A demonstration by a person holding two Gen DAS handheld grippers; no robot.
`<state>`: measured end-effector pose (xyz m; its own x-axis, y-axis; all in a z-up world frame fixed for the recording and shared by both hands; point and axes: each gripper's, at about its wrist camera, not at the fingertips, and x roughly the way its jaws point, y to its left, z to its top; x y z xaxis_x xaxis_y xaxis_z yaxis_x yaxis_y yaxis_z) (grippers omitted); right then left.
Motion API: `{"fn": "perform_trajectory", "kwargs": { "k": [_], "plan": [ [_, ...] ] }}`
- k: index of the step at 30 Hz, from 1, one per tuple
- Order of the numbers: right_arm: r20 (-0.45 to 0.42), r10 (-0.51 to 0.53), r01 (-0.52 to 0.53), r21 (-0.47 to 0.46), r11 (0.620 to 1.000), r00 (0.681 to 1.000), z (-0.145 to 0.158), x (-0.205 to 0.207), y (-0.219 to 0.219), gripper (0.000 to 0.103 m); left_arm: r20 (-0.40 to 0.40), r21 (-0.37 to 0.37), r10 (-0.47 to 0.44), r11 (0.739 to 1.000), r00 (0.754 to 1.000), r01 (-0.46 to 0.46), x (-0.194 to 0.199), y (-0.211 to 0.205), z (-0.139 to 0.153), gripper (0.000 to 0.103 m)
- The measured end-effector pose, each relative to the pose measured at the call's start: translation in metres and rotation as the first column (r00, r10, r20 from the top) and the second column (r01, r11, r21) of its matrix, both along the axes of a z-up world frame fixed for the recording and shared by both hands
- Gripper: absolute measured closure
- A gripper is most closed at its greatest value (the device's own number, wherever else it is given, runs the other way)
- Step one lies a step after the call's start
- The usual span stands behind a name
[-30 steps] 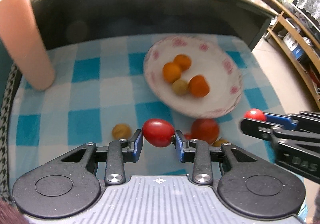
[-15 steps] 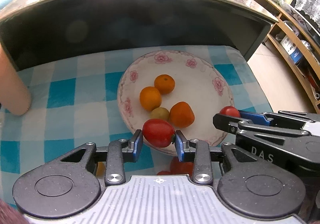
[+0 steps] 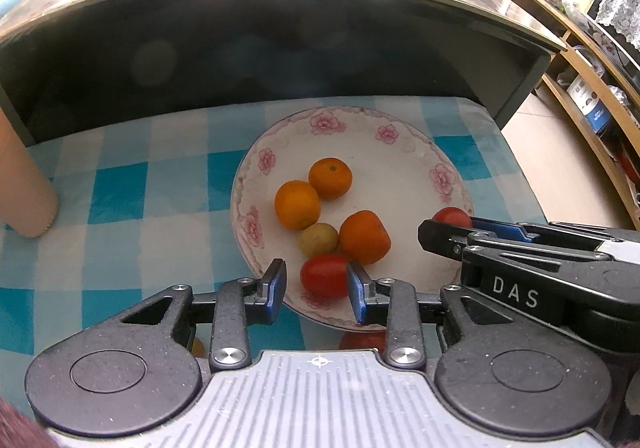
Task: Organize fruits
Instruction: 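Open the right gripper to drop its cherry tomato into the plate, then move both open grippers back toward the fruits beside the plate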
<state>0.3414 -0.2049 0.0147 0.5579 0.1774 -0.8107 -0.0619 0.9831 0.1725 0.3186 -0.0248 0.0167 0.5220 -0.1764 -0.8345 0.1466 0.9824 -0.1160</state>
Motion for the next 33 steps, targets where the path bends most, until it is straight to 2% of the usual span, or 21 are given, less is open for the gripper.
{"fn": "perform_trajectory", "kwargs": {
  "k": [4,8,16,20,33],
  "plan": [
    [0.007,-0.013,0.013,0.005,1.0,1.0,0.002,0.0,-0.002,0.062,-0.001,-0.004,0.001,1.0,1.0,-0.001,-0.001,0.0,0.001,0.06],
    [0.004,-0.019,0.019,0.024,1.0,1.0,0.002,0.0,-0.003,0.06,-0.002,-0.001,-0.008,1.0,1.0,0.008,-0.001,-0.001,0.0,0.054],
    [0.013,-0.014,0.014,0.011,1.0,1.0,0.006,-0.005,0.0,0.059,0.015,0.017,-0.017,1.0,1.0,0.017,-0.007,0.0,0.003,0.051],
    [0.015,-0.021,0.021,-0.001,1.0,1.0,0.007,-0.011,-0.001,0.058,0.022,0.018,-0.006,1.0,1.0,0.006,-0.012,0.007,0.006,0.047],
    [-0.02,0.005,-0.005,-0.021,1.0,1.0,0.008,-0.042,0.005,0.059,0.022,0.026,0.012,1.0,1.0,-0.013,-0.034,0.03,0.011,0.045]
  ]
}}
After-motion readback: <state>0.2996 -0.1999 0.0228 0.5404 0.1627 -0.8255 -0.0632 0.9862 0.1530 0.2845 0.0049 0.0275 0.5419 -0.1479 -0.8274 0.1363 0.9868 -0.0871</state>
